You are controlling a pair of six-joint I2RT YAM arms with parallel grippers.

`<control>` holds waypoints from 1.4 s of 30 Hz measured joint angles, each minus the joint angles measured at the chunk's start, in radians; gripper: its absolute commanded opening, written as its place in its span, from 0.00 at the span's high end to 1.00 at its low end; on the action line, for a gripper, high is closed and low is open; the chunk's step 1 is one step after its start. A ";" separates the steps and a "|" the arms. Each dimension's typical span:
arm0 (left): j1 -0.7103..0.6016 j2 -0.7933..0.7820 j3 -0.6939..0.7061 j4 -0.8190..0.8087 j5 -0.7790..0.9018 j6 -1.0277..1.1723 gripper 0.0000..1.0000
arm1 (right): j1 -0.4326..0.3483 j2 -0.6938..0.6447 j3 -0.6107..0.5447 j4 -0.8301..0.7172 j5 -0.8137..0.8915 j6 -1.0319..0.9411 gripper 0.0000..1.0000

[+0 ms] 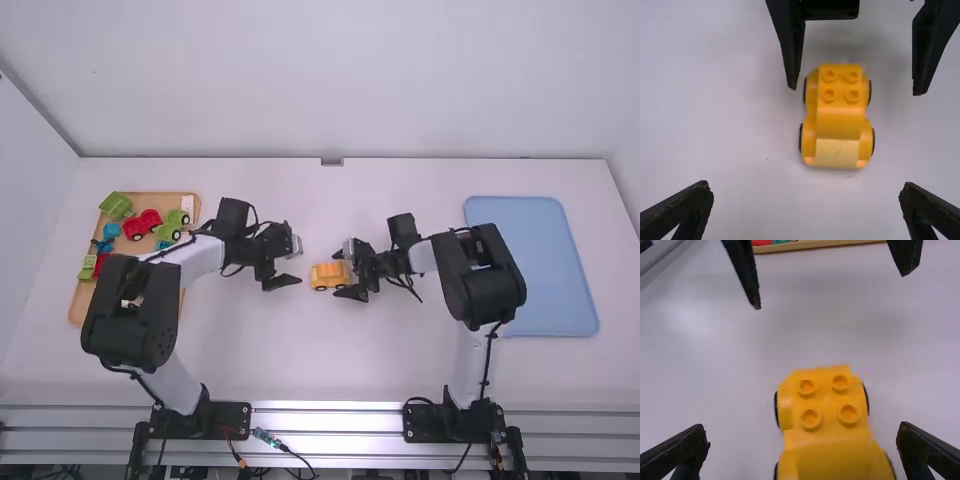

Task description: Assemble lego blocks to make yellow taxi

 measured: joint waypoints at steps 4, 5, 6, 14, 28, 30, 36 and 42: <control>0.048 0.000 0.000 -0.004 0.024 -0.007 0.01 | 0.040 0.074 0.063 0.036 -0.015 0.000 0.01; 0.059 0.000 0.000 -0.007 0.027 -0.007 0.01 | 0.054 0.095 0.074 0.040 -0.015 0.007 0.01; 0.063 0.000 0.000 -0.009 0.028 -0.007 0.01 | 0.062 0.105 0.079 0.040 -0.015 0.010 0.01; 0.069 -0.011 0.000 -0.013 0.031 -0.010 0.01 | 0.082 0.130 0.052 0.113 -0.003 0.032 0.01; 0.069 -0.020 0.000 -0.003 0.034 -0.056 0.01 | 0.123 0.130 -0.097 0.584 0.042 0.290 0.12; 0.069 -0.020 0.000 -0.003 0.034 -0.059 0.01 | 0.128 0.130 -0.101 0.585 0.047 0.311 0.28; 0.069 -0.020 0.000 -0.003 0.034 -0.063 0.01 | 0.126 0.130 -0.101 0.588 0.056 0.350 0.54; 0.069 -0.020 0.000 -0.003 0.034 -0.063 0.01 | 0.126 0.130 -0.101 0.592 0.056 0.364 0.59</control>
